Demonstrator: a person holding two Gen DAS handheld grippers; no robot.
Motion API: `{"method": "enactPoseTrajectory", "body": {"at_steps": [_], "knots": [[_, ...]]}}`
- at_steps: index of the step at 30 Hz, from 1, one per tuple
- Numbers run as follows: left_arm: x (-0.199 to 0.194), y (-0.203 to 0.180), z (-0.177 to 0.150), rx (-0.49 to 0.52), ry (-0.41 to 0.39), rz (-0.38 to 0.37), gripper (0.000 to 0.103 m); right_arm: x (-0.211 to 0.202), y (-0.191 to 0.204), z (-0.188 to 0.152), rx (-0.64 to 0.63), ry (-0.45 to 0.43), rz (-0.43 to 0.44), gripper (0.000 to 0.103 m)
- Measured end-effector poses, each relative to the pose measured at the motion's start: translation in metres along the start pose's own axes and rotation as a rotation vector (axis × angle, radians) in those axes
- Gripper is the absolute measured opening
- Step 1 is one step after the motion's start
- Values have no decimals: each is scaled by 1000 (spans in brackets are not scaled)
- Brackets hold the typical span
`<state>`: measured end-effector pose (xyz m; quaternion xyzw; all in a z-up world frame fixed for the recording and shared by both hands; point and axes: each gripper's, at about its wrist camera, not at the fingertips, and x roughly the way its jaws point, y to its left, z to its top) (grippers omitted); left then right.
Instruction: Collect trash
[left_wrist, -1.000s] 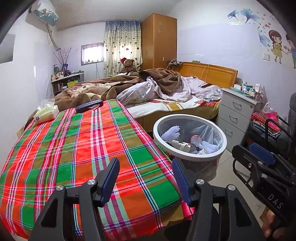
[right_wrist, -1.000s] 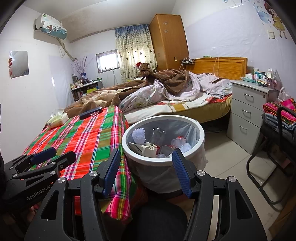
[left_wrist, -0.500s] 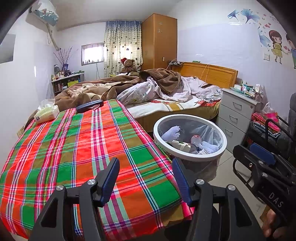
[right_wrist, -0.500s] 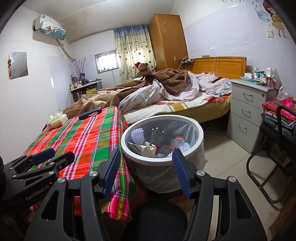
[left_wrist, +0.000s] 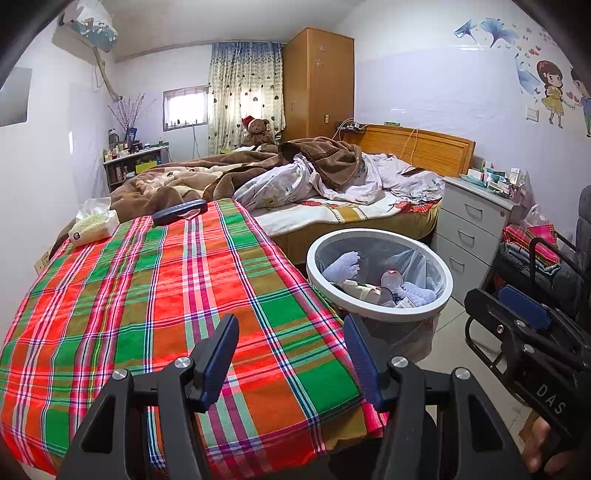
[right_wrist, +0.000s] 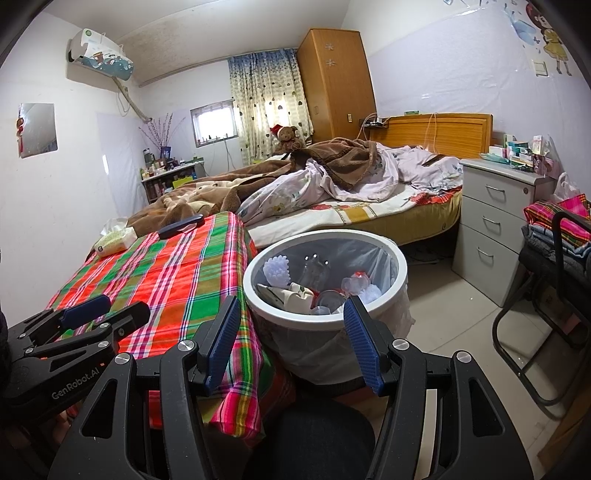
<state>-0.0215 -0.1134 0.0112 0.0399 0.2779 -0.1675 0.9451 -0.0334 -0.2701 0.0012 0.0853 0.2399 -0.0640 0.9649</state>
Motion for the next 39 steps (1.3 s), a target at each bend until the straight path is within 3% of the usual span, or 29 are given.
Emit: {"method": "enactPoseTrajectory", "body": {"at_steps": [39], "knots": [[-3,3,-1,-5,2,5,59,-1,2,1,-2,-2,-1,59]]}}
